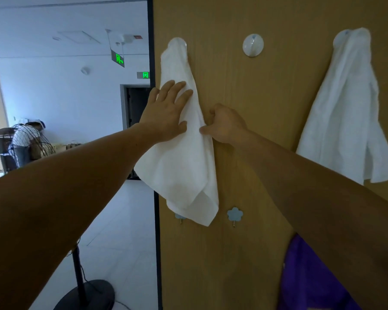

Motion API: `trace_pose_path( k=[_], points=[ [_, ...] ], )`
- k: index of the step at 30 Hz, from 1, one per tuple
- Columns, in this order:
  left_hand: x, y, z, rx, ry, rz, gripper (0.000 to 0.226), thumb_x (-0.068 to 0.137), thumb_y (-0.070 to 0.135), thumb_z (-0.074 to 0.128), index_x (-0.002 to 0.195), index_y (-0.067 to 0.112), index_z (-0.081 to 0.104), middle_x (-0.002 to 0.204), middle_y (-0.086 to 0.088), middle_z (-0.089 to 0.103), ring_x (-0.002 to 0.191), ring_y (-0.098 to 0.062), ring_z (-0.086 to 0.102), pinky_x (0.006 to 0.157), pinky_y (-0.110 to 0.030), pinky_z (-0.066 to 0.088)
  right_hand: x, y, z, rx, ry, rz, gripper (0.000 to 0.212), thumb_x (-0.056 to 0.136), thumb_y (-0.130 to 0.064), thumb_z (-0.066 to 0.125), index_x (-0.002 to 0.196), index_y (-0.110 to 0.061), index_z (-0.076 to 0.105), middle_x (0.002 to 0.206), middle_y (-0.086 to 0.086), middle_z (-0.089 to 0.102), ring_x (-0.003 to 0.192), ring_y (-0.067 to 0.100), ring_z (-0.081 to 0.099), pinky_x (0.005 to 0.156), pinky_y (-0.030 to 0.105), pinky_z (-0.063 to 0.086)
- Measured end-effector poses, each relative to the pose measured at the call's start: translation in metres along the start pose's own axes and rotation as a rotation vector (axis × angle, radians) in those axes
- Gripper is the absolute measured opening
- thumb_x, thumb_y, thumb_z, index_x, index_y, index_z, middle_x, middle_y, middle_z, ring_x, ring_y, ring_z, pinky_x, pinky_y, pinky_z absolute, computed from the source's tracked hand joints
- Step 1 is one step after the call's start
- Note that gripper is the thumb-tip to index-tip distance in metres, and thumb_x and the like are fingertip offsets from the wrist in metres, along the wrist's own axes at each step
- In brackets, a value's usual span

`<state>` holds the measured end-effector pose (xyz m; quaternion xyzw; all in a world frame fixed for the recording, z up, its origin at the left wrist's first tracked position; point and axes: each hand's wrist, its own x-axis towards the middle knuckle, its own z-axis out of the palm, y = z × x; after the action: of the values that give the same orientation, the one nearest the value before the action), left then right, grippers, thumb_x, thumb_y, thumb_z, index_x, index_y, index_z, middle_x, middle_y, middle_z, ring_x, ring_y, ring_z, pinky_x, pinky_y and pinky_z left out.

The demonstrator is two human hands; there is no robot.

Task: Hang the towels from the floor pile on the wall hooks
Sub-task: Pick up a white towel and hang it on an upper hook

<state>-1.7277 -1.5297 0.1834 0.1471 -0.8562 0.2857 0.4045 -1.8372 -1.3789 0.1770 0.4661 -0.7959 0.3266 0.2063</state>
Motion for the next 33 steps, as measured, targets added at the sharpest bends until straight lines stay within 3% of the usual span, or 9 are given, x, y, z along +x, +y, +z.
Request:
trace_pose_path(
  k=[10,15,19,22,24,27,33],
  points=[
    [0.016,0.061,-0.021,-0.086,-0.021,0.093,0.067,0.087,0.045,0.053,0.145,0.018,0.031,0.155,-0.009,0.026,0.143,-0.030,0.020,0.114,-0.050,0.015,-0.035,0.024,-0.038,-0.015,0.037,-0.030,0.044,0.091,-0.026,0.058,0.128,-0.003,0.053,0.125,0.013,0.060,0.109,0.027,0.058,0.081,0.028,0.045],
    [0.029,0.098,-0.027,-0.220,-0.124,0.074,0.066,0.090,0.046,0.051,0.146,0.017,0.030,0.152,-0.009,0.030,0.139,-0.029,0.027,0.112,-0.048,0.024,-0.042,0.054,-0.058,-0.040,0.040,-0.012,0.049,0.090,-0.035,0.057,0.129,-0.005,0.051,0.129,0.014,0.055,0.110,0.028,0.056,0.091,0.037,0.049],
    [0.054,0.131,-0.038,-0.390,-0.158,0.031,0.066,0.087,0.044,0.057,0.143,0.018,0.035,0.146,-0.009,0.039,0.132,-0.029,0.037,0.109,-0.044,0.033,-0.046,0.088,-0.095,-0.063,0.193,0.016,0.046,0.095,-0.032,0.052,0.134,-0.009,0.049,0.133,0.009,0.053,0.114,0.023,0.055,0.090,0.029,0.044],
    [0.075,0.155,-0.045,-0.565,-0.177,-0.008,0.065,0.087,0.041,0.058,0.144,0.017,0.036,0.145,-0.007,0.041,0.129,-0.026,0.043,0.106,-0.041,0.038,-0.047,0.115,-0.135,-0.080,0.389,0.067,0.040,0.095,-0.030,0.047,0.126,-0.006,0.055,0.127,0.011,0.057,0.111,0.025,0.057,0.086,0.031,0.045],
    [0.088,0.170,-0.052,-0.667,-0.165,-0.032,0.064,0.088,0.038,0.058,0.144,0.015,0.036,0.143,-0.007,0.043,0.126,-0.024,0.046,0.103,-0.037,0.040,-0.045,0.133,-0.160,-0.114,0.490,0.112,0.043,0.094,-0.030,0.046,0.130,-0.006,0.053,0.129,0.012,0.055,0.119,0.027,0.052,0.091,0.034,0.043],
    [0.109,0.192,-0.061,-0.789,-0.151,-0.079,0.061,0.091,0.034,0.058,0.143,0.011,0.038,0.141,-0.009,0.046,0.123,-0.024,0.051,0.101,-0.033,0.042,-0.039,0.158,-0.187,-0.187,0.546,0.185,0.048,0.095,-0.032,0.047,0.136,-0.008,0.046,0.137,0.014,0.047,0.129,0.030,0.040,0.098,0.039,0.039],
    [0.162,0.234,-0.070,-0.919,-0.110,-0.092,0.058,0.093,0.035,0.053,0.142,0.007,0.037,0.138,-0.010,0.050,0.124,-0.024,0.051,0.098,-0.026,0.037,-0.016,0.185,-0.211,-0.144,0.623,0.277,0.062,0.095,-0.038,0.049,0.145,-0.007,0.030,0.144,0.016,0.038,0.131,0.032,0.039,0.101,0.043,0.038]
  ],
)
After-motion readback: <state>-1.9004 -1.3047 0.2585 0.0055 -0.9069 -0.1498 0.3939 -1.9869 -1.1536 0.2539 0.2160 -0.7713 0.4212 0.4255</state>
